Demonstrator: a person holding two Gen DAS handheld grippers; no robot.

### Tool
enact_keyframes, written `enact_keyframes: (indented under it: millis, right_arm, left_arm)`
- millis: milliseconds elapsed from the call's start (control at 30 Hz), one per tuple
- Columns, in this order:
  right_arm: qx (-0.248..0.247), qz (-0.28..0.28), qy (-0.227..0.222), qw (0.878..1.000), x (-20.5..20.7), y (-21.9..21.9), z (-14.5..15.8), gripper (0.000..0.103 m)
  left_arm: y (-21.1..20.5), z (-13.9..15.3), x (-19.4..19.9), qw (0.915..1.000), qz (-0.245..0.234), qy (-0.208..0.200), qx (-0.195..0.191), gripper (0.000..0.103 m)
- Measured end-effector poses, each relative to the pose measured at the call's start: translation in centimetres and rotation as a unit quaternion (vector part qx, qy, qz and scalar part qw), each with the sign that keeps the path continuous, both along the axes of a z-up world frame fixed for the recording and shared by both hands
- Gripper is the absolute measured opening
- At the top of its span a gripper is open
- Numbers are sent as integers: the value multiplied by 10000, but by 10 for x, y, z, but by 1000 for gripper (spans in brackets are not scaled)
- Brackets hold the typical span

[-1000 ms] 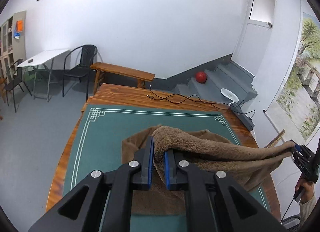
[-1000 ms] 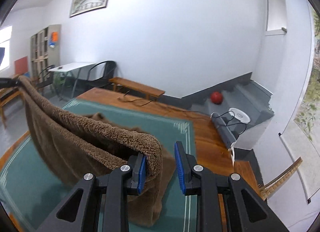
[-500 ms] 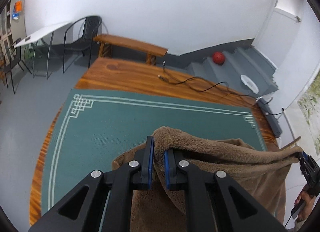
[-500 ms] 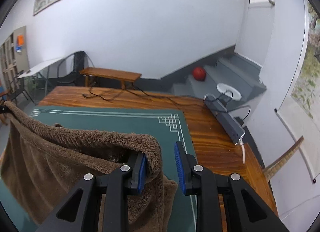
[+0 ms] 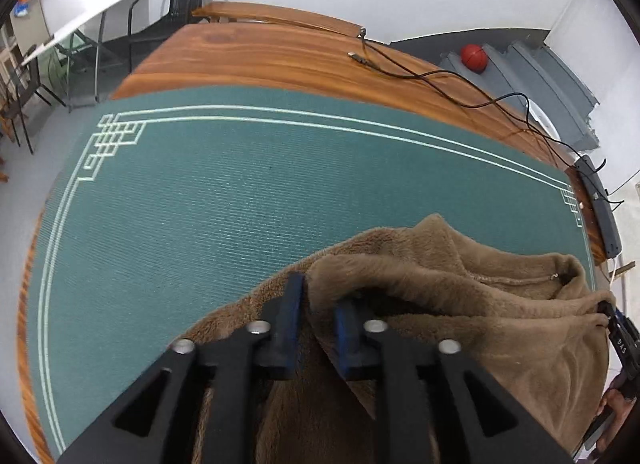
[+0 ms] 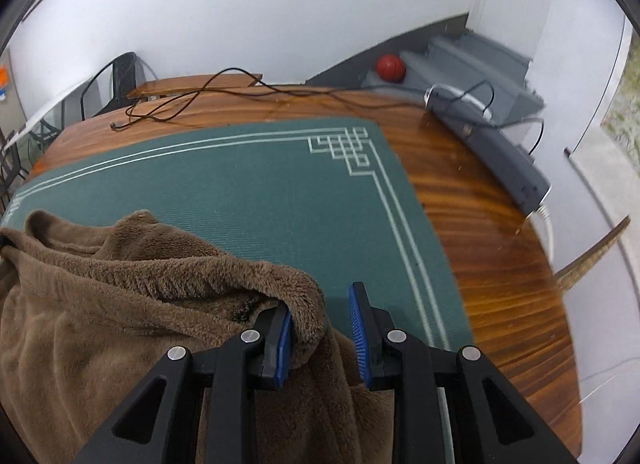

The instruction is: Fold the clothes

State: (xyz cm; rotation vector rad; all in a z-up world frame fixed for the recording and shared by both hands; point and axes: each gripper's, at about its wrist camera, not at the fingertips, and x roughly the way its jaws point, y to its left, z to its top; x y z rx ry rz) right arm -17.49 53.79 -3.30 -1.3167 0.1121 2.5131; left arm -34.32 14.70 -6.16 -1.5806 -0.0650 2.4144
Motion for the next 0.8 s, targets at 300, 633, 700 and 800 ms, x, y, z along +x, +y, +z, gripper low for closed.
enact_keyframes:
  millis: [300, 633, 700, 800]
  right_arm:
    - [-792, 242, 400, 9958, 18, 17, 17, 62]
    - [-1108, 1016, 451, 9876, 22, 18, 18, 64]
    - [-1140, 1180, 324, 9859, 11, 17, 11, 64]
    - [-1104, 1332, 117, 9848, -4, 14, 0, 64]
  left_arm:
    - [-34, 12, 9, 9905, -423, -169, 1297, 83]
    - [-30, 27, 12, 9830, -1366, 132, 1220, 83]
    - [-17, 18, 7, 9830, -1628, 119, 836, 83]
    - [3, 7, 3, 9799, -1955, 60, 405, 83]
